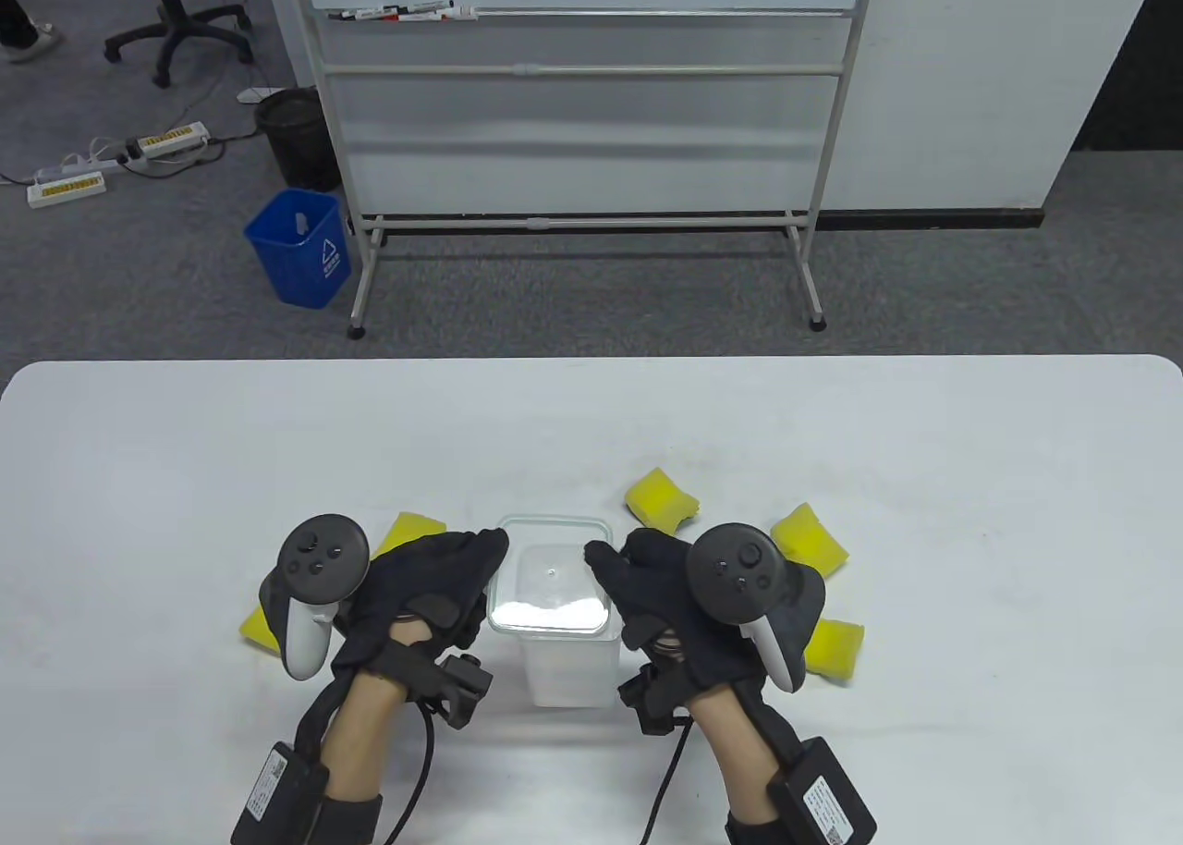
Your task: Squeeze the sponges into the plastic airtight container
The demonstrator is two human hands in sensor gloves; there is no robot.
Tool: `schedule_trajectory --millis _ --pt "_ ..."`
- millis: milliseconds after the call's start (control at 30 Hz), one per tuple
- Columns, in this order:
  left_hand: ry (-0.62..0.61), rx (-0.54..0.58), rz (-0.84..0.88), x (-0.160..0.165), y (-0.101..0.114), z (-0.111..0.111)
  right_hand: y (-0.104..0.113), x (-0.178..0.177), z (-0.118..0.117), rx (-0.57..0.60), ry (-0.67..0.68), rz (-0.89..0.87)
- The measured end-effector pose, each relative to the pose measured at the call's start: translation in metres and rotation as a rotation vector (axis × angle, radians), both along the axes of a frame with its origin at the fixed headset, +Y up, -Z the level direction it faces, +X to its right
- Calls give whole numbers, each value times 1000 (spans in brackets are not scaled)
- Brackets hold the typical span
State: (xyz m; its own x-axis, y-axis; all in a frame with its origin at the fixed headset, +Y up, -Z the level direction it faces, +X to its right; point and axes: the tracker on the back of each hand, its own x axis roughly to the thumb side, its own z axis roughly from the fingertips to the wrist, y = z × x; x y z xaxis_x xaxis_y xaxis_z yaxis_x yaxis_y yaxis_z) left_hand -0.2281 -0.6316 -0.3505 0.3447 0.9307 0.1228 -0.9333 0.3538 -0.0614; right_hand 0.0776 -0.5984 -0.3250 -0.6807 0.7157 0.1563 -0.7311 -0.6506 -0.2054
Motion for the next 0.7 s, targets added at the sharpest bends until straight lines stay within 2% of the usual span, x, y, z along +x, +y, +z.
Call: schedule_trajectory --millis 100,167,300,400,533,700 --pt "12 -34 171 -29 -3 3 9 6 7 51 45 -139" --pt "39 -66 220 -52 -11 1 14 15 9 73 31 -181" --pt "94 -157 176 -100 -39 -1 18 33 8 85 -7 -219" --pt "114 -290 81 -125 -70 -4 18 45 6 77 -25 -252" --pt "124 -453 -110 -124 -102 -10 17 52 5 63 -36 -265" --pt "109 -563 -531 -103 -115 -17 17 53 5 57 -33 -261"
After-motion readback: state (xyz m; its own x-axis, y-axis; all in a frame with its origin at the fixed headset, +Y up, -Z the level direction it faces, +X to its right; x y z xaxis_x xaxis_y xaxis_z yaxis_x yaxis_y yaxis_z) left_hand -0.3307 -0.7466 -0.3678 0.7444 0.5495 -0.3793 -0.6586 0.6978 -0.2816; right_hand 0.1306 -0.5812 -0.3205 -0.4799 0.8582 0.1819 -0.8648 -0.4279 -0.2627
